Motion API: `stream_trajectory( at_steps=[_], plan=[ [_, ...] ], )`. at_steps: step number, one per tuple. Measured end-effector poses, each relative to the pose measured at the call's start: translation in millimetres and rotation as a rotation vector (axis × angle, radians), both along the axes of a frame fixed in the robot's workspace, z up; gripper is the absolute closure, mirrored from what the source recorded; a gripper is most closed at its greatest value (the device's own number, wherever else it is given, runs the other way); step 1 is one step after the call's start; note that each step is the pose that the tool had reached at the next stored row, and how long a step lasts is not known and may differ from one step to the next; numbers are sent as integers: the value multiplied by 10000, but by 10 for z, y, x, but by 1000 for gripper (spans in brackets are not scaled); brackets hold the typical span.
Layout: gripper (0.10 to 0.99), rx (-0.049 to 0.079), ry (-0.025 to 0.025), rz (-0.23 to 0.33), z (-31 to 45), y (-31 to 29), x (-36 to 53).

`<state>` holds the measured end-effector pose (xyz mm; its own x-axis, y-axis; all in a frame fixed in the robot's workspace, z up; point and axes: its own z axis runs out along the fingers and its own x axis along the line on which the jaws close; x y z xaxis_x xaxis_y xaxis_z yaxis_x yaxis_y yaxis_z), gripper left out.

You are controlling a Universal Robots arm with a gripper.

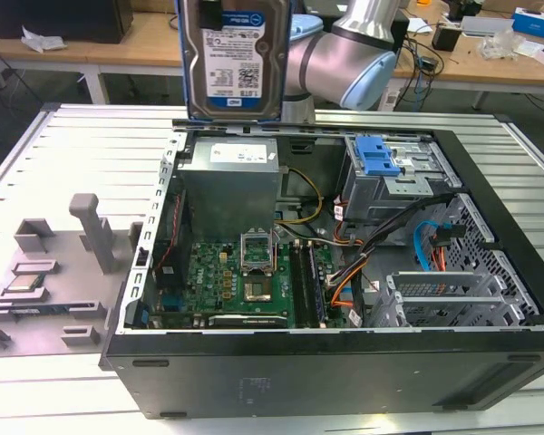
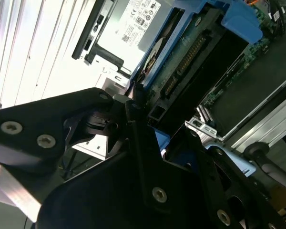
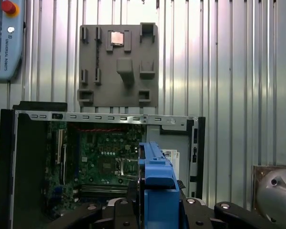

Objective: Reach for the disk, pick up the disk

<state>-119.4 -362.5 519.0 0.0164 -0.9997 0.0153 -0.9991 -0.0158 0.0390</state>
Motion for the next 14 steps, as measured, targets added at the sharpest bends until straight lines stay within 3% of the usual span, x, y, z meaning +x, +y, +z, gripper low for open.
stream_trajectory(
  at_steps=[6,11,14],
  plan=[
    [718,-5,7,-2,0,0,228],
    [718,-9,13,-2,0,0,475],
    [718,-14,16,0,0,1,674]
  ],
)
